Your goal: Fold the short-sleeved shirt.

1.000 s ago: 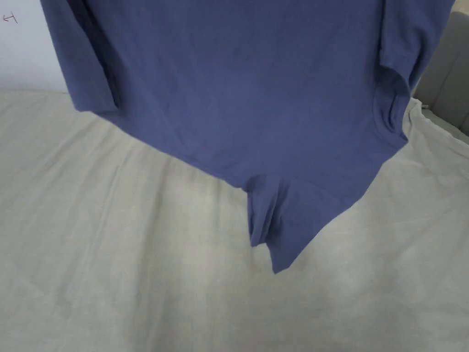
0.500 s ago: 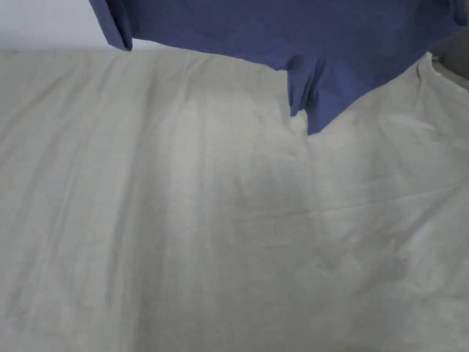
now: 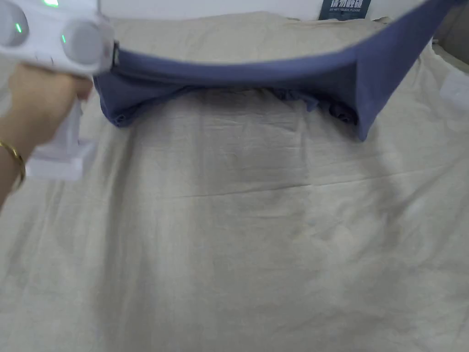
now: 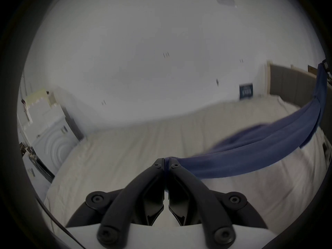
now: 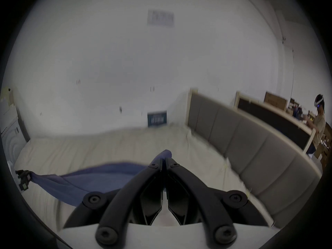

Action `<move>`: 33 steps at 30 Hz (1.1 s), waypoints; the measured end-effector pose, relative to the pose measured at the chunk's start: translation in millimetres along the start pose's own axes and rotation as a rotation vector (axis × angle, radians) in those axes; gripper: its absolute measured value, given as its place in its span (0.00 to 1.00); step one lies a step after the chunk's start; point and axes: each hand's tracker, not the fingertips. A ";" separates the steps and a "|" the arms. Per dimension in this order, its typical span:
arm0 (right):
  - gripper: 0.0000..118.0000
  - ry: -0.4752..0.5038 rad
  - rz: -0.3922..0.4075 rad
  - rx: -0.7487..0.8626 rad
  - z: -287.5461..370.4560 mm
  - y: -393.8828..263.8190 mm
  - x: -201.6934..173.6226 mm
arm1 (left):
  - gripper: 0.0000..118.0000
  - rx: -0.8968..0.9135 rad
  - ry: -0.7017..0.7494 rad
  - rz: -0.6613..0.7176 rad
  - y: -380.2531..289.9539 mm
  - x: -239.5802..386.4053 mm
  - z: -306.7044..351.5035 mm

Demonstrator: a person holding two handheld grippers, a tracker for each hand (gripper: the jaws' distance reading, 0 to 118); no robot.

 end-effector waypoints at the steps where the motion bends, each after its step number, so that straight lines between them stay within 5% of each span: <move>1: 0.01 0.001 0.000 -0.038 1.9 -21.6 -2.6 | 0.00 -0.027 -0.002 -0.009 -18.5 4.0 0.8; 7: 0.01 0.016 0.079 -0.255 6.9 -139.5 0.4 | 0.00 -0.152 -0.076 -0.037 -105.8 17.6 30.4; 15: 0.01 0.120 0.040 -0.505 62.0 -263.2 33.3 | 0.00 -0.256 -0.148 -0.035 -177.4 24.5 97.5; 25: 0.01 0.212 0.314 -0.566 168.7 -326.1 83.0 | 0.00 -0.277 -0.103 0.058 -239.3 -32.7 187.4; 28: 0.01 0.284 0.315 -0.590 194.2 -335.6 92.5 | 0.00 -0.278 -0.104 0.066 -263.3 -44.4 209.1; 33: 0.01 0.340 0.441 -0.597 228.5 -351.5 97.3 | 0.00 -0.295 -0.129 0.023 -300.7 -50.3 244.3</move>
